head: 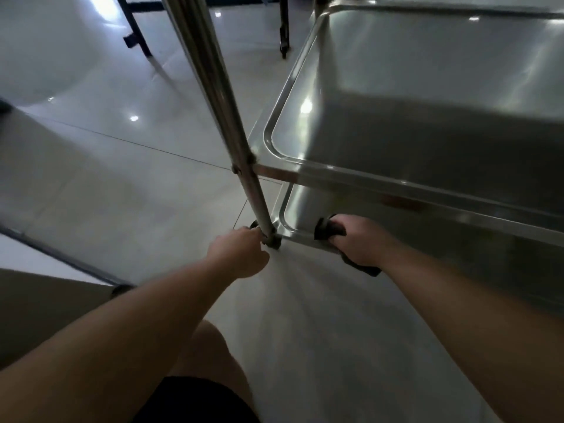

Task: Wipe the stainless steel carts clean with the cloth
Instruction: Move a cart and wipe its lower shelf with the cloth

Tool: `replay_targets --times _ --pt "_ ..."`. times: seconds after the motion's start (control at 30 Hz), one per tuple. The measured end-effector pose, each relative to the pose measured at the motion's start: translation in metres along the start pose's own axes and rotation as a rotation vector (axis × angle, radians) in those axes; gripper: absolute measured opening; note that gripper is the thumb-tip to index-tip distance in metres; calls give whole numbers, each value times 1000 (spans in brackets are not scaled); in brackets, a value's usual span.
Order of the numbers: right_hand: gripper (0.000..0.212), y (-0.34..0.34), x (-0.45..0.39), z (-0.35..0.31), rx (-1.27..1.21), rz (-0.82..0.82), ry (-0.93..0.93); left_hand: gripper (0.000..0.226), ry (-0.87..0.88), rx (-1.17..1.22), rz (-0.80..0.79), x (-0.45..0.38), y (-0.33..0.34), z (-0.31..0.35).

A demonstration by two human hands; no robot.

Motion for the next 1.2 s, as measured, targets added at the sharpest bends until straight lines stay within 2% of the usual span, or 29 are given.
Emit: replay_targets --times 0.13,0.4,0.47,0.53,0.63,0.73,0.87,0.97,1.07,1.2 --pt "34 14 -41 11 -25 90 -38 46 49 58 14 -45 17 -3" --pt "43 51 -68 25 -55 295 21 45 103 215 -22 -79 33 -9" --pt "44 57 -78 22 -42 380 -22 53 91 330 -9 -87 33 -11" --pt "47 67 -90 16 -26 429 -81 60 60 556 10 -92 33 -12" --pt "52 88 -110 10 81 449 -125 46 105 755 165 -93 30 -10" --pt "54 110 -135 4 178 417 -105 35 190 820 287 -95 24 -5" --pt "56 139 -163 -4 249 158 -204 10 356 1167 314 -92 17 11" --pt "55 135 -158 14 274 140 -251 10 386 1368 316 -92 23 20" --pt "57 123 -135 50 322 230 -166 13 390 1407 327 -99 28 21" --pt "59 80 -79 131 331 521 114 17 387 1469 369 -105 31 24"
Point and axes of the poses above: each hand's wrist, its own x-axis away from the middle knuckle, its own y-axis out of the palm, z = x × y, the point moved 3 cm from there along -x, towards the middle knuckle, and after that the axes turned 9 degrees about -y, right-handed, at the moved point
